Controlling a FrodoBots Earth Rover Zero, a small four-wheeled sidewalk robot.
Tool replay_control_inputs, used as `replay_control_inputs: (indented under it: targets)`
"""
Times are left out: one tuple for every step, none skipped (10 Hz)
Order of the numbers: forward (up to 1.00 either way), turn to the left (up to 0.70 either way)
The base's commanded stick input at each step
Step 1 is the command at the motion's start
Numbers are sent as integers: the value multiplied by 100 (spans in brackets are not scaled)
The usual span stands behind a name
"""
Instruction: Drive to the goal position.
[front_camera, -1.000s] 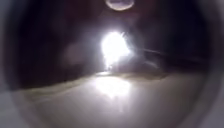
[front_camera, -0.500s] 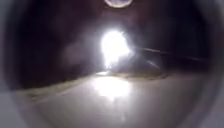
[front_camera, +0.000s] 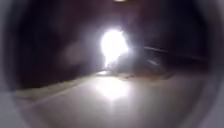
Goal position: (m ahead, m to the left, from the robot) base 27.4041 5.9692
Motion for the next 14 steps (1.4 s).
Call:
replay_control_inputs:
  targets:
    - [85, 0]
    - [85, 0]
    - [85, 0]
    - [85, 0]
    - [85, 0]
    - [85, 0]
    - [85, 34]
    - [85, 34]
    - [85, 34]
    - [85, 5]
    - [85, 0]
    - [85, 0]
    - [85, 0]
    - [85, 0]
